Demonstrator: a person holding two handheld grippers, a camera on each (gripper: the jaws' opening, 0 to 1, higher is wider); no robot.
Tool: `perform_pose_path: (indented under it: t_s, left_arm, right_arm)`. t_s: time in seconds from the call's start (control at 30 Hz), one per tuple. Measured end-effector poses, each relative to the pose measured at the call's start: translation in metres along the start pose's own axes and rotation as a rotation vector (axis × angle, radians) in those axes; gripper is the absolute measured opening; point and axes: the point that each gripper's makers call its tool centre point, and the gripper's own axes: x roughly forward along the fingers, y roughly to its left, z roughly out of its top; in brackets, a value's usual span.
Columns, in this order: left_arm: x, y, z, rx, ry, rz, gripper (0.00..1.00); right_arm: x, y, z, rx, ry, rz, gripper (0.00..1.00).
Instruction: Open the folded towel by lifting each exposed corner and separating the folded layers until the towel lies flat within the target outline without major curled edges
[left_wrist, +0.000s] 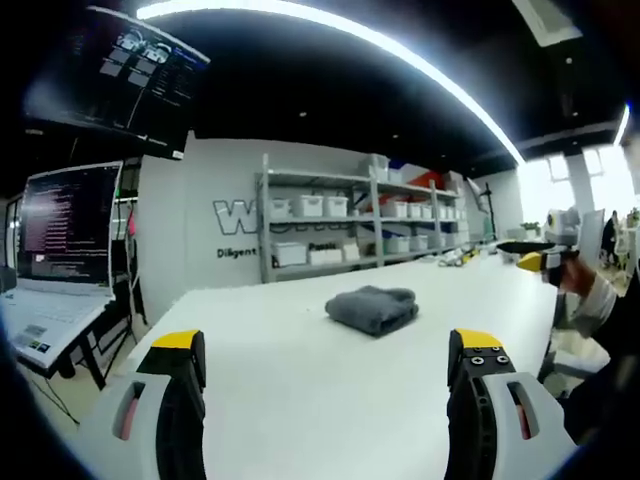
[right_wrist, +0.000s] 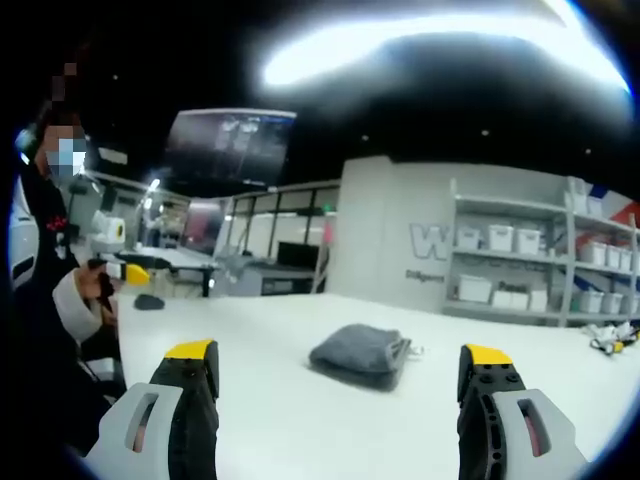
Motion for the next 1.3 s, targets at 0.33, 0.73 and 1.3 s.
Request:
perform_pose_path:
  t_s: [0.33, 0.73, 1.3]
  left_arm:
    - [-0.003, -0.001, 0.008, -0.047, -0.028, -0.025, 0.99]
    - [-0.005, -0.003, 0.012, -0.06, -0.047, -0.034, 0.98]
    - [-0.001, -0.01, 0.008, -0.051, -0.042, -0.051, 0.98]
  right_arm:
    - [0.005, 0.004, 0.002, 0.007, -0.001, 0.011, 0.99]
    - [0.01, 0.003, 0.003, 0.002, 0.006, 0.005, 0.99]
    - [0.03, -0.006, -0.011, -0.001, 0.055, 0.021, 0.97]
